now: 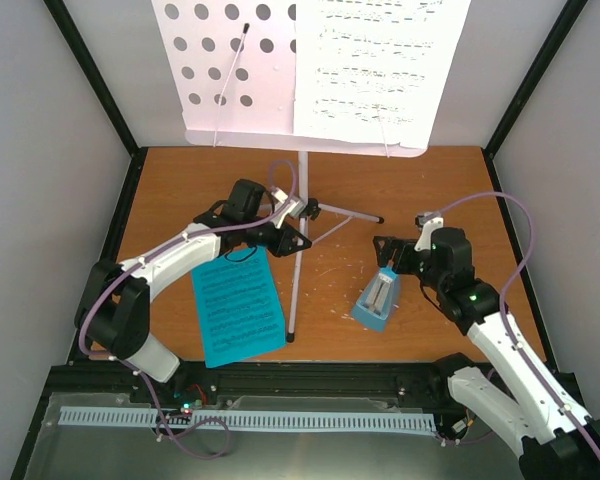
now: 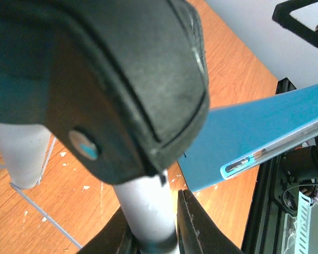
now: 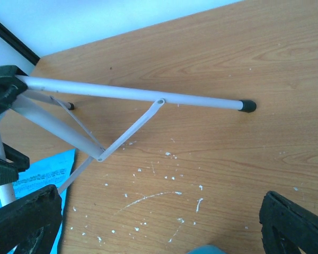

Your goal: Pack up the instrument practice props

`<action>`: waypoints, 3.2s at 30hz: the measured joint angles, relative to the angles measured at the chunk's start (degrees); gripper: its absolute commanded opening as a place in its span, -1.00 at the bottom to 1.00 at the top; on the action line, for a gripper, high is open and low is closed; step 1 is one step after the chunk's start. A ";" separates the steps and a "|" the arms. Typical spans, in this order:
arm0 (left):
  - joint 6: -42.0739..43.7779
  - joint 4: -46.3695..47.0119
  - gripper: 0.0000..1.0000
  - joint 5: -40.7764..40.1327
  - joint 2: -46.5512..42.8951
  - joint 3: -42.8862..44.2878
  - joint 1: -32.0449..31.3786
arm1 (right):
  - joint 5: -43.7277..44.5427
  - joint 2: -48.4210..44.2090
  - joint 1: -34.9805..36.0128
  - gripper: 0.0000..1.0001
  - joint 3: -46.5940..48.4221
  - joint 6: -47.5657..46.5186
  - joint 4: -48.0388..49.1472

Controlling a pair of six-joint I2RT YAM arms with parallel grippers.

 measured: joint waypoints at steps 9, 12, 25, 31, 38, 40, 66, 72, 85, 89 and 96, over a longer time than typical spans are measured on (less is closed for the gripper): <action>6.34 3.52 0.98 -6.16 -1.11 0.50 0.37 | 2.60 -3.45 -1.22 1.00 1.90 -2.71 -0.17; 5.09 6.49 0.99 -10.08 -7.41 -2.38 0.37 | 2.34 -2.97 -3.82 1.00 5.46 -3.93 -0.52; -6.16 11.15 0.99 -11.28 -34.71 -13.90 11.69 | -14.05 6.47 -25.46 0.94 27.61 -3.06 4.17; -10.23 10.97 0.99 -6.88 -38.51 -15.45 16.98 | -25.29 6.82 -26.36 0.62 36.28 3.32 11.32; -11.30 11.37 0.99 -5.03 -41.79 -15.47 17.03 | -38.29 10.34 -26.58 0.35 42.60 11.39 21.05; -11.78 11.82 0.99 -4.31 -41.53 -15.54 17.03 | -41.70 12.55 -26.53 0.29 44.74 13.55 22.91; -14.47 13.77 0.99 1.84 -40.15 -16.11 17.03 | -44.87 20.61 -21.73 -0.61 55.98 8.24 13.92; -14.49 13.77 0.99 2.47 -40.06 -16.20 17.03 | -45.66 19.91 -21.68 -0.65 55.87 8.61 15.17; -15.41 15.15 0.99 7.54 -40.06 -16.20 17.03 | -48.28 20.11 -20.59 -0.52 55.45 10.01 18.40; -16.35 16.02 0.99 8.55 -40.09 -16.20 17.03 | -48.28 20.90 -20.09 -0.51 55.71 9.55 17.97; -18.62 17.57 0.99 9.55 -40.19 -16.20 17.03 | -48.06 22.80 -19.19 -0.50 57.57 8.74 16.87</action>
